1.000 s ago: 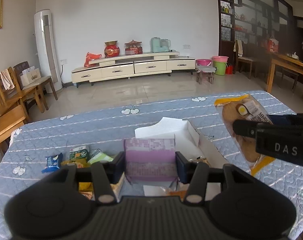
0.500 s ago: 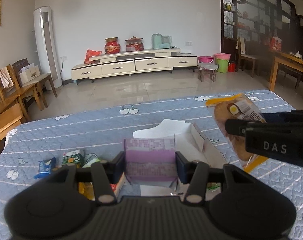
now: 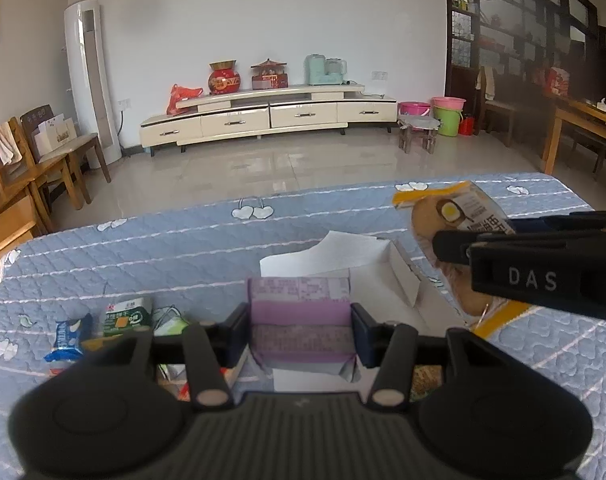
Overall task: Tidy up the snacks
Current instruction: 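Carry the pink box and yellow egg-cake bag toward the white tray, then lower both snacks into the tray and open both grippers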
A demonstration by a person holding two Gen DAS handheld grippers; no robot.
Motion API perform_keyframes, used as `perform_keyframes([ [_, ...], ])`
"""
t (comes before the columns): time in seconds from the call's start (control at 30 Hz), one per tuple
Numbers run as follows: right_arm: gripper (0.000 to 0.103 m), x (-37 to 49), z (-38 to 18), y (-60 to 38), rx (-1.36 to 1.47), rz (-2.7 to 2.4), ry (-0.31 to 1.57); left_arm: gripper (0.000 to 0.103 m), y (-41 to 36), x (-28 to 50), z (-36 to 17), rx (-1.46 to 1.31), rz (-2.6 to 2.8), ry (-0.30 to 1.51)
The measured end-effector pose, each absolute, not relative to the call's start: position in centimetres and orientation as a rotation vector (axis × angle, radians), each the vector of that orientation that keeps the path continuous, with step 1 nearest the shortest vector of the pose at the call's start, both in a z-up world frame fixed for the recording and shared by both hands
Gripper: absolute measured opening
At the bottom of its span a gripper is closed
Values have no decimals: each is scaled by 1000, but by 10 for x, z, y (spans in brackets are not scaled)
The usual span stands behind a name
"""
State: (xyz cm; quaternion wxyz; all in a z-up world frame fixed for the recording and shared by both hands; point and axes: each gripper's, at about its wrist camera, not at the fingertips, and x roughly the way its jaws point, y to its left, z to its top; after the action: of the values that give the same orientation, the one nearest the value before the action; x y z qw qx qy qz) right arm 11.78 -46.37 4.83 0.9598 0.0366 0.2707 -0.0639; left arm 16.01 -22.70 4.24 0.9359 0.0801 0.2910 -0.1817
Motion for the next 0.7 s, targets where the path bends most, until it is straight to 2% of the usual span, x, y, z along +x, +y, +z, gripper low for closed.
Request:
perform_keyframes([
  [0.7,55,144,43,-466,92,-127,650,51,-245,198,9,162,-381,666],
])
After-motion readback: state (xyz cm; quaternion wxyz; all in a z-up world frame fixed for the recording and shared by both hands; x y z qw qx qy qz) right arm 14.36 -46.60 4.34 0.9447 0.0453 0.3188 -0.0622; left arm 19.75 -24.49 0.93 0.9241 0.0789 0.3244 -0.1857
